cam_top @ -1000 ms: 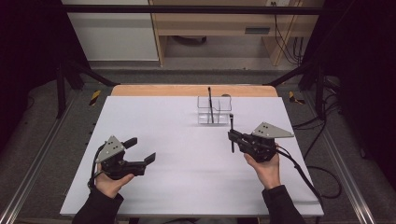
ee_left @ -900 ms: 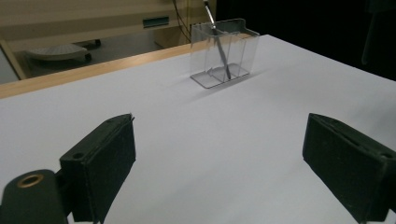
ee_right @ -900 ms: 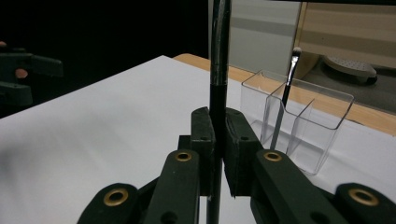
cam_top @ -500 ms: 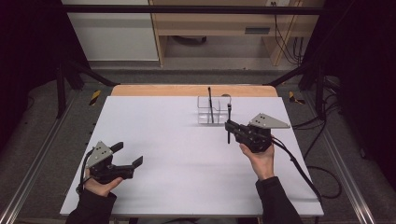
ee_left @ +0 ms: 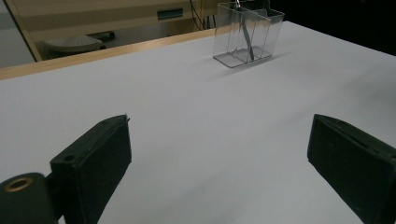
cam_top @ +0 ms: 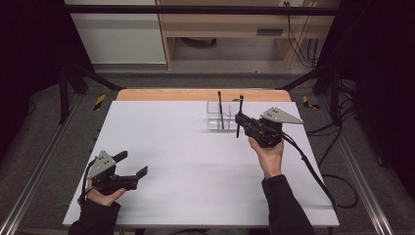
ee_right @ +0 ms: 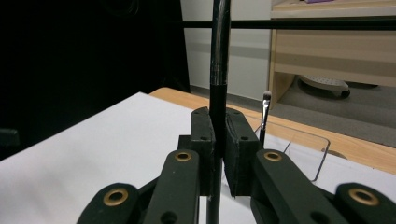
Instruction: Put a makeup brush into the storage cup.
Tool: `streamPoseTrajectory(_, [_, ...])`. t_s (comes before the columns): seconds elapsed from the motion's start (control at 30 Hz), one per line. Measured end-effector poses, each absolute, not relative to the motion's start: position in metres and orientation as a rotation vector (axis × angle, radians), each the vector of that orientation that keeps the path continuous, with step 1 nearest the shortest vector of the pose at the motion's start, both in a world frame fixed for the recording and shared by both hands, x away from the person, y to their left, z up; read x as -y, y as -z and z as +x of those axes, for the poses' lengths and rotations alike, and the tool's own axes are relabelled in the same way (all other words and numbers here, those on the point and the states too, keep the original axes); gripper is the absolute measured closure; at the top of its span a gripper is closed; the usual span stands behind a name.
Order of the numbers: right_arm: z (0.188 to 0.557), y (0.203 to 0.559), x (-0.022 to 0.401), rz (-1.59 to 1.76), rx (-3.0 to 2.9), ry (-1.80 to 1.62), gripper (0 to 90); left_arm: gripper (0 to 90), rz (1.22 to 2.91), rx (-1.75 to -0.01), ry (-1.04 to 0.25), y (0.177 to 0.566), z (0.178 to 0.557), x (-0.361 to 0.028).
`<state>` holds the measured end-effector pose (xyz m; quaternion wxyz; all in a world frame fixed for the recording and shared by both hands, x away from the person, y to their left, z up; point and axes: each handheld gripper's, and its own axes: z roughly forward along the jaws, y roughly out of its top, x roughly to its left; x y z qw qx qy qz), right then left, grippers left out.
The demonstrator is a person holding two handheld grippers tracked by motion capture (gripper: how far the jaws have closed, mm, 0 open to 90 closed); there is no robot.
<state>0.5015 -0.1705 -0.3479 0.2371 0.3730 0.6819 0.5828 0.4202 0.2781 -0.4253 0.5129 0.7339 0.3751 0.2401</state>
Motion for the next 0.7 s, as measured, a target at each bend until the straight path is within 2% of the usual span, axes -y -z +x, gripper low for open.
streamPoseTrajectory(0.7, [0.555,0.347,0.154,1.135,-1.763,-1.538,83.6,5.7,1.769,-0.911,-0.574,0.427,0.424,-0.279])
